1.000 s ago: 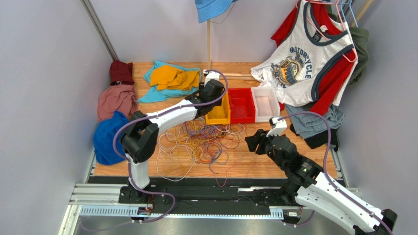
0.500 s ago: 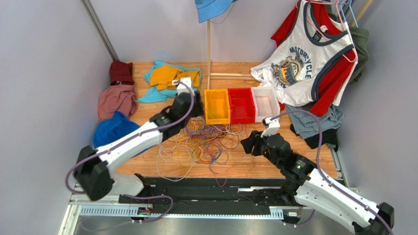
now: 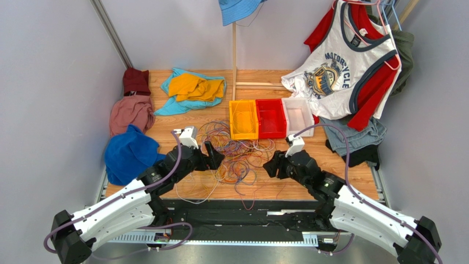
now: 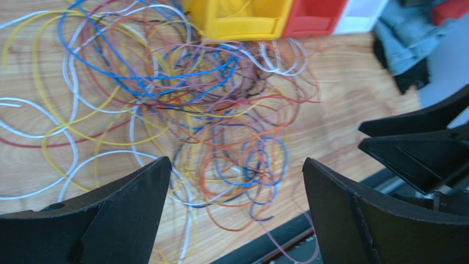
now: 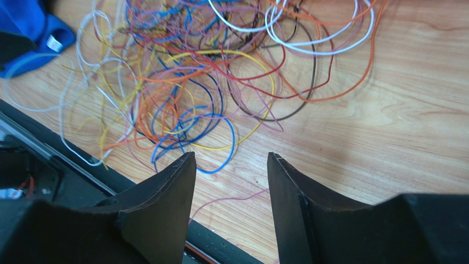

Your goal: Untangle the cables

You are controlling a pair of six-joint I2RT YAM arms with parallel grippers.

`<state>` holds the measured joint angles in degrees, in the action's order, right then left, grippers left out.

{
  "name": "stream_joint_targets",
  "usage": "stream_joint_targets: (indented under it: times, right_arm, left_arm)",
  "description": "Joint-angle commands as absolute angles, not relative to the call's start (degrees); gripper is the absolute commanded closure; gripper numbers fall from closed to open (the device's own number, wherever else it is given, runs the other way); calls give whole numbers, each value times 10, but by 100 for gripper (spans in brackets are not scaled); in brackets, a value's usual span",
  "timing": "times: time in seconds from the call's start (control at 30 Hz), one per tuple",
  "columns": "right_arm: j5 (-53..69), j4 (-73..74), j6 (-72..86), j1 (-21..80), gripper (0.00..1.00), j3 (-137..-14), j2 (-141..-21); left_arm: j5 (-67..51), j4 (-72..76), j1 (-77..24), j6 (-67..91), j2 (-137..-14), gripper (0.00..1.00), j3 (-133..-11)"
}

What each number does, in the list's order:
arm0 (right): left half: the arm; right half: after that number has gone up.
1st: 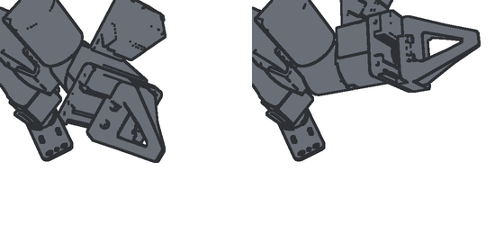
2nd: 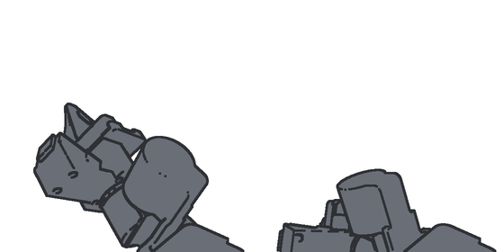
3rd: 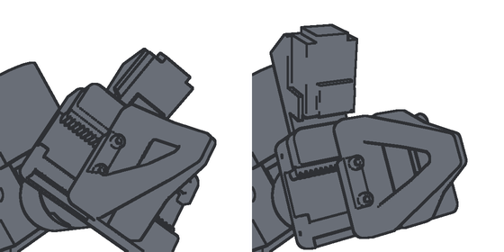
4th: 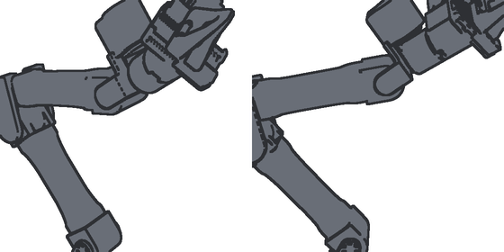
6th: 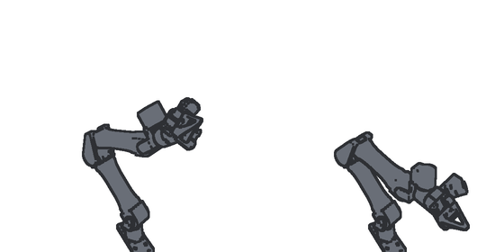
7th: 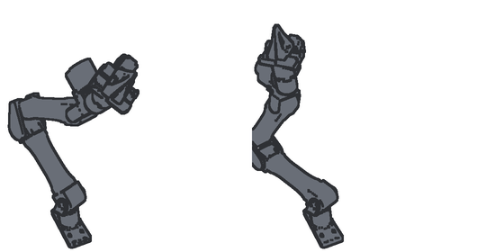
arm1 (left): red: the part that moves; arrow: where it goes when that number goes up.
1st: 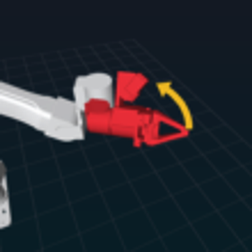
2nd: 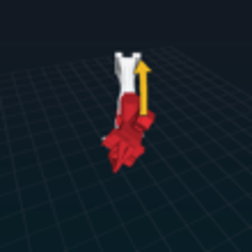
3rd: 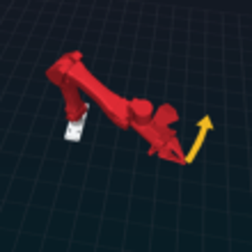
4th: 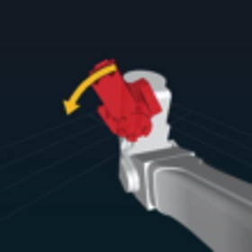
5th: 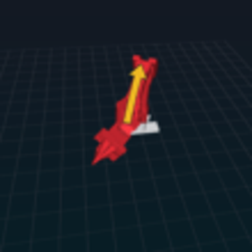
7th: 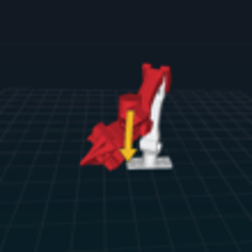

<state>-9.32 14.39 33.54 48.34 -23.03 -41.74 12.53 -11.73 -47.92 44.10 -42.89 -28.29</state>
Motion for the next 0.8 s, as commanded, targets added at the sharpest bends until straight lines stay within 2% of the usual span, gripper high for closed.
stream_joint_targets:
  times: [0.0, 0.23, 0.43, 0.63, 0.67, 0.7, 0.77]
  right_arm:
    - [-140, 169, 354, 486, 46, -267, -339]
    - [-166, 236, 352, 486, 46, -298, -297]
    - [-153, 246, 368, 487, 47, -289, -284]
    - [-156, 268, 362, 487, 48, -296, -271]
    - [-155, 272, 361, 487, 48, -296, -267]
    - [-156, 274, 362, 487, 48, -297, -264]
    - [-154, 275, 361, 488, 48, -296, -256]
  left_arm:
    - [110, -117, -506, 468, -421, 1, -294]
    - [92, -43, -535, 482, -480, 1, -246]
    - [76, 35, -542, 467, -676, 1, -264]
    - [77, 79, -550, 461, -782, 1, -321]
    - [83, 62, -550, 459, -787, 8, -331]
    - [86, 52, -550, 447, -789, 34, -340]
    - [111, 11, -550, 440, -773, 70, -356]
